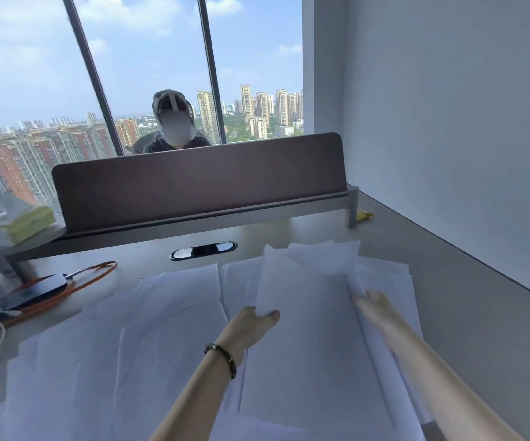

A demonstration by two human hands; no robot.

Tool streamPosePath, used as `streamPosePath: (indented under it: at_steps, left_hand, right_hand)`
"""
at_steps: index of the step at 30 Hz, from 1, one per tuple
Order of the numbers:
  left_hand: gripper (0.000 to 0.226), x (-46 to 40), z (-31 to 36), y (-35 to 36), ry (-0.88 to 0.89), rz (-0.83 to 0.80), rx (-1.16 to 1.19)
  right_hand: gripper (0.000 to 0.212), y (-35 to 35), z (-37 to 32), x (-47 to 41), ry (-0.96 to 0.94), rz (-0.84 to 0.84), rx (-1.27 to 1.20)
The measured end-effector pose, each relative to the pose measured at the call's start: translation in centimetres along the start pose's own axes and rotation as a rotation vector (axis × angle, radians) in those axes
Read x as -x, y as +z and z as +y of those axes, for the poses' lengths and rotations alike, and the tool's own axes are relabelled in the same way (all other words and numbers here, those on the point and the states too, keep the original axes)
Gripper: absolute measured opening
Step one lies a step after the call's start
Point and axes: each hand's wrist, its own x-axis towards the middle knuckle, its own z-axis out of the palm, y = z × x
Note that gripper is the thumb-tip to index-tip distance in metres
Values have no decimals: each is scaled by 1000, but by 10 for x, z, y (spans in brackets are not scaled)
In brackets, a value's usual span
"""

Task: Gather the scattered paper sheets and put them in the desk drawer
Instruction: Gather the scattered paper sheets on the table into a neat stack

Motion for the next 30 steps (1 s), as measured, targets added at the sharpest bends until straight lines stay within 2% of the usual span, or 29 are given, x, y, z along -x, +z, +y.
streamPosePath:
  at_steps: [2,3,5,7,9,11,16,21,25,30]
  left_hand:
    - [43,-2,4,7,24,8,23]
    - [46,-2,5,9,39,32,-17]
    - [50,-10,1,9,39,94,-210]
    - [51,-13,-2,11,13,105,-402]
    - [62,-14,-6,16,-12,47,-493]
    - [74,-10,-6,27,-13,9,-557]
    - [79,0,10,43,98,-8,-456]
    - [76,-13,-2,31,39,46,-684]
    - [79,-5,-1,34,70,-12,-602]
    - [82,-2,10,36,116,-46,-494]
  right_hand:
    - [52,-2,-2,4,-6,-20,-10]
    - [53,-3,-3,4,-19,-27,-11]
    - [50,-4,-1,4,-43,-25,0]
    - [38,-4,0,7,-53,-25,-2]
    - [26,-4,0,9,-54,-36,-6]
    - [23,-5,1,10,-55,-39,-38]
    - [17,-6,1,13,-65,-61,-99]
    - [15,-9,3,15,-64,-49,-138]
    - [12,-7,-1,20,-33,-46,-168]
    - [23,-1,-10,26,-111,-15,39]
